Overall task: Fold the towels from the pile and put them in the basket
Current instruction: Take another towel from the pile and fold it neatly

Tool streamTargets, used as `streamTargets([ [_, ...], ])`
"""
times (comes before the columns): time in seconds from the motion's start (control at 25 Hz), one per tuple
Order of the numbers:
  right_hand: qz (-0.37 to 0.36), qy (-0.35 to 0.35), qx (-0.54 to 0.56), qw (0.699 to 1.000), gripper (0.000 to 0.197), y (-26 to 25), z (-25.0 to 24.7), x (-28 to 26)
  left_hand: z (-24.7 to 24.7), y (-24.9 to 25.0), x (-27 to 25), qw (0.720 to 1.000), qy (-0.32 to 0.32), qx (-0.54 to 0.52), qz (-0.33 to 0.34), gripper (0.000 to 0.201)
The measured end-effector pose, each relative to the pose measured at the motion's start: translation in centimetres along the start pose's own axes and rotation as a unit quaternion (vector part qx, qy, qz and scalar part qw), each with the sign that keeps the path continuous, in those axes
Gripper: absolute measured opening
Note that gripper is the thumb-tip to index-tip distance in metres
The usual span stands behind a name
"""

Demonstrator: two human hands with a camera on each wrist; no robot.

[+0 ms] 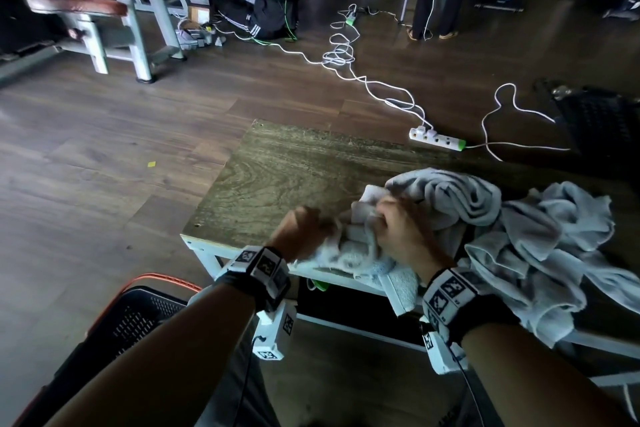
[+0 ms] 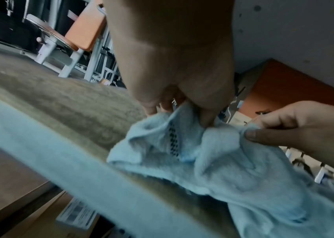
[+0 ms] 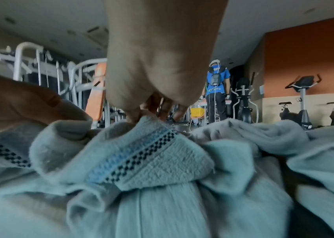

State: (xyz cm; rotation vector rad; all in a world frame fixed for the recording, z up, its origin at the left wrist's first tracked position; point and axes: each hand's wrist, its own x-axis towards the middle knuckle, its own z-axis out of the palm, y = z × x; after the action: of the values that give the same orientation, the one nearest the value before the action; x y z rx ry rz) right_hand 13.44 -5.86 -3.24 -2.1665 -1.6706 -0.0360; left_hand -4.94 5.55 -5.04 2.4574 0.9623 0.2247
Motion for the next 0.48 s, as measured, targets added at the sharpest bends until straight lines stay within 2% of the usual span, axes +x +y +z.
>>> streamTargets([
  [0.04, 0.019, 0.035, 0.053, 0.998, 0.018, -0.4, -0.8, 1.3, -1.6, 0.1, 0.8, 0.998, 0.051, -0.029, -0.014, 0.047],
  [0.12, 0.028, 0.12, 0.176, 0.977, 0.011, -1.7, -3.2, 3.7, -5.7, 0.4, 2.1, 0.98, 0.186, -0.07, 0.013, 0.046],
  [0.16, 0.024, 0.158, 0.235, 0.959, 0.012, -2.4, -4.6, 4.4, -7.9, 0.7, 2.5, 0.962, 0.257, -0.08, 0.037, 0.042],
  [0.24, 0.019, 0.184, 0.324, 0.928, 0.023, -3.5, -6.9, 4.9, -10.9, 1.3, 2.2, 0.932, 0.34, -0.113, 0.063, 0.031],
  [0.28, 0.021, 0.159, 0.348, 0.924, 0.028, -3.7, -7.4, 4.8, -11.7, 1.7, 1.8, 0.925, 0.347, -0.137, 0.066, 0.029],
  [0.32, 0.034, 0.106, 0.354, 0.929, 0.028, -3.5, -7.2, 4.8, -11.8, 1.8, 1.5, 0.928, 0.328, -0.164, 0.065, 0.029],
  [0.44, 0.098, -0.107, 0.264, 0.954, 0.023, -1.4, -3.0, 3.8, -8.4, -0.2, -0.2, 0.968, 0.183, -0.165, 0.055, 0.037],
  [0.48, 0.102, -0.128, 0.234, 0.958, 0.021, -0.9, -1.4, 3.0, -6.5, -1.5, -0.5, 0.977, 0.137, -0.156, 0.037, 0.041],
])
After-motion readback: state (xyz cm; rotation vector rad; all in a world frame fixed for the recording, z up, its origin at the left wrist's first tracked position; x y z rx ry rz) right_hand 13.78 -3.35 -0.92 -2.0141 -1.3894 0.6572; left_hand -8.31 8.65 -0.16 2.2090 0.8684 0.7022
